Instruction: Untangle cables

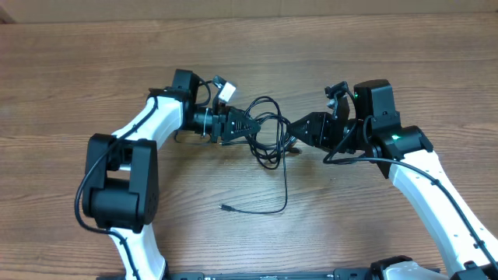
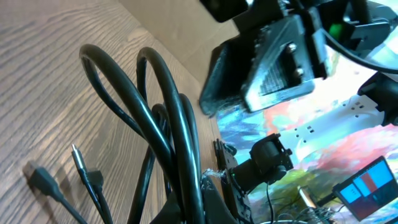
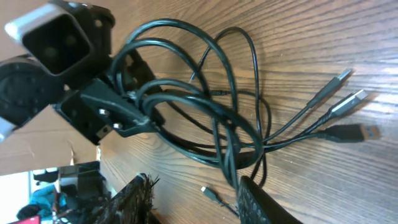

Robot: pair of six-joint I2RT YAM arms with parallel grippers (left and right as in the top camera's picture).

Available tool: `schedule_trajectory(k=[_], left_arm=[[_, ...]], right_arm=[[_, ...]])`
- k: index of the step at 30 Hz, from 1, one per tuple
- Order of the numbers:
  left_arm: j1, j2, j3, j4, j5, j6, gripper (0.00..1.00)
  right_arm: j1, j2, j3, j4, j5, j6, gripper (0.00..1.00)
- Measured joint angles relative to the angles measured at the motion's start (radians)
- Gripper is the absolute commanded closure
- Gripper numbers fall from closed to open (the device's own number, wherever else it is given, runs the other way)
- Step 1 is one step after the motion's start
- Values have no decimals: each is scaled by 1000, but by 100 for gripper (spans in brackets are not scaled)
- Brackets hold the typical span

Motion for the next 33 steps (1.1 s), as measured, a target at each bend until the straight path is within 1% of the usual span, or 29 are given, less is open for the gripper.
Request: schedule_trajectory(k=[5, 9, 11, 14, 18, 26, 31, 33], left_arm=[[0, -82, 0, 9, 4, 8, 96], [0, -123, 0, 15, 9, 11, 96], [3, -127, 0, 16, 15, 14, 96], [10, -127, 0, 26, 16, 17, 96], [12, -127, 0, 31, 9, 48, 96], [11, -127, 0, 31, -72, 87, 96], [11, -127, 0, 31, -113, 96, 96], [11, -127, 0, 31, -121, 96, 96]], right_arm=[[0, 0, 0, 37, -3, -22, 55], [-1, 0, 0, 109, -71, -27, 55], [-2, 0, 0, 137, -104, -7, 55], [-3, 0, 0, 159, -129, 46, 52], [-5, 0, 0, 185, -146, 118, 52], [-43, 0, 0, 180, -182, 267, 52], [-46, 0, 0, 116, -191, 303, 53], [-46, 0, 0, 83, -183, 307, 55]])
